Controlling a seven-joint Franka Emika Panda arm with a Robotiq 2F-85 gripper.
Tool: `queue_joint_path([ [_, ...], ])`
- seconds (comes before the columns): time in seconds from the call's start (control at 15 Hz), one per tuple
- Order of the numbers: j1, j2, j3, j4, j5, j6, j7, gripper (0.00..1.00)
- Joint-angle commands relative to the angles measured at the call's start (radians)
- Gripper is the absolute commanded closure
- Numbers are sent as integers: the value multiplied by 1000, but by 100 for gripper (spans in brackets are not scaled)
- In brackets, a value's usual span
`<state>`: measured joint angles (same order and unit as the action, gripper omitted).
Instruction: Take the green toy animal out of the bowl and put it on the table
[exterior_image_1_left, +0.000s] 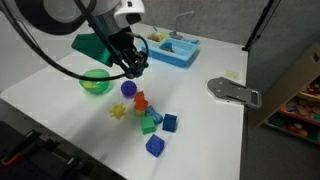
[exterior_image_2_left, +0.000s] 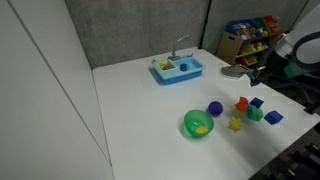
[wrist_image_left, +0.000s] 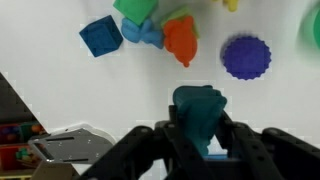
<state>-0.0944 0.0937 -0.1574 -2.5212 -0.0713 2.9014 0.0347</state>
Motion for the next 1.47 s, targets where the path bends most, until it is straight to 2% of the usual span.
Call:
queue_joint_path([
  [0.0,-51,-25,-51,-17,-27,23,6,88],
  [0.4,-126,4,-112,2,-2,31,-12,88],
  [0.53,-123,2,-108,1,-5,17,-3,88],
  [0.6,-128,4,-111,1,-4,17,-3,63],
  [0.93,-124,6,-107,1,-5,17,-2,63],
  [1.0,-124,6,-107,1,-5,17,-2,88],
  [1.4,-125,118,-127,41,-10,162,-4,88],
])
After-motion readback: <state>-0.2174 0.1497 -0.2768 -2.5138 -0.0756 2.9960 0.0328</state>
